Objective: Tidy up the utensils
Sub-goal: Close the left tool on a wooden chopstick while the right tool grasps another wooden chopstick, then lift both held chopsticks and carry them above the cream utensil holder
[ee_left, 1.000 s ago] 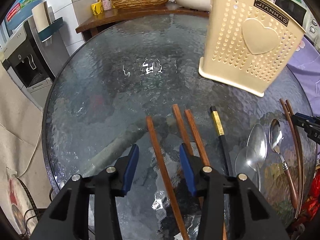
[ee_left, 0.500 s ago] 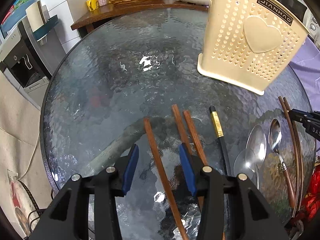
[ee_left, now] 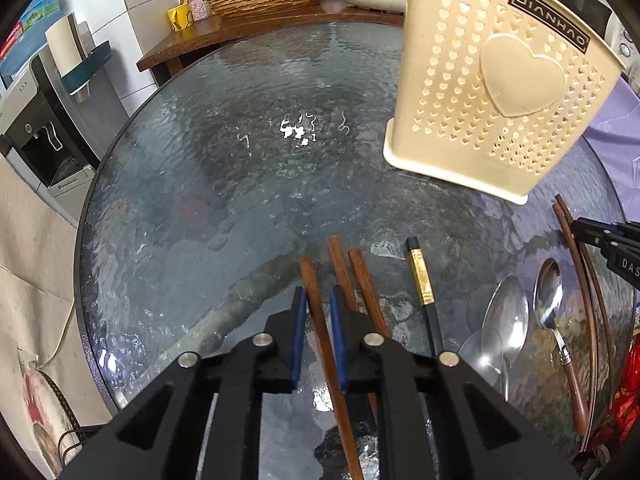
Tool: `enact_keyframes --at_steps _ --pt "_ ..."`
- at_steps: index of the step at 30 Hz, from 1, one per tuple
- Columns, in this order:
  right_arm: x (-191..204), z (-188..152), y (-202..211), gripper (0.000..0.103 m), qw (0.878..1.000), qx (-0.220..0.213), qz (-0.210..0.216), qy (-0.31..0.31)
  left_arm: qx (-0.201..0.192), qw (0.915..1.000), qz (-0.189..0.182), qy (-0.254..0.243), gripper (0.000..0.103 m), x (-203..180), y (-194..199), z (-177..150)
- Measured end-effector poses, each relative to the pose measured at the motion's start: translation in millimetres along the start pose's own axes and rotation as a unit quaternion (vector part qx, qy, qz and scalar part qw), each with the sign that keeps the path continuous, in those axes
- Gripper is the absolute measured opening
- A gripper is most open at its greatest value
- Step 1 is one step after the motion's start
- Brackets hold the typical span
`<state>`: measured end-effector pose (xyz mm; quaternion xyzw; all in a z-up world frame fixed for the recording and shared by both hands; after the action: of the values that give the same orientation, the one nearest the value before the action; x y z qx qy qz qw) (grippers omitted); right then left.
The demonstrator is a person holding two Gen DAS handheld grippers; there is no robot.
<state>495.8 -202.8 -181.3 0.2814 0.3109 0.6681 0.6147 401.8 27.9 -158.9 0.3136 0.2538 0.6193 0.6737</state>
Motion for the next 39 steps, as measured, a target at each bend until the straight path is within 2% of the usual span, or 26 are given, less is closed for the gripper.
enact_keyframes --at_steps 13,18,24,30,36,39 --pt "-1.1 -2.9 -2.1 0.008 1.000 -0.010 0.005 0.000 -0.005 0.9999 -0.008 0.013 0.007 3.9 -0.9 0.7" --pt "-3.9 -2.3 -3.2 0.008 1.000 -0.020 0.017 -0.010 -0.007 0.9998 -0.006 0.017 0.007 3.1 -2.0 1.4" --pt "-8.4 0.1 -3.1 0.008 0.998 -0.038 0.032 -0.026 -0.011 0.9991 -0.021 0.035 0.007 3.8 -5.3 6.6" --pt "-9.2 7.0 6.4 0.008 0.996 -0.065 0.042 -0.035 -0.028 0.9985 -0.027 0.038 0.007 0.7 -0.1 16.0" --pt "-14.3 17.3 19.6 0.008 0.993 -0.094 0.056 -0.051 -0.059 0.9971 -0.030 0.037 0.007 1.2 16.6 32.9" --pt "-15.2 24.3 29.6 0.008 0.990 -0.113 0.065 -0.056 -0.081 0.9945 -0.043 0.051 0.007 2.6 31.9 44.8"
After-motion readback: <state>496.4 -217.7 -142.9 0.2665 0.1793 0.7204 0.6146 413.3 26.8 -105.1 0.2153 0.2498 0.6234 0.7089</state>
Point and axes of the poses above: each gripper's, at about its wrist camera, not at the fingertips, and y roughly against the way its jaws point, x to its left, z to its top, the point moved 7 cm from there along -y, roughly the way its jaws point, and after that the axes turned 14 degrees about -x, right-handed, at the moved point
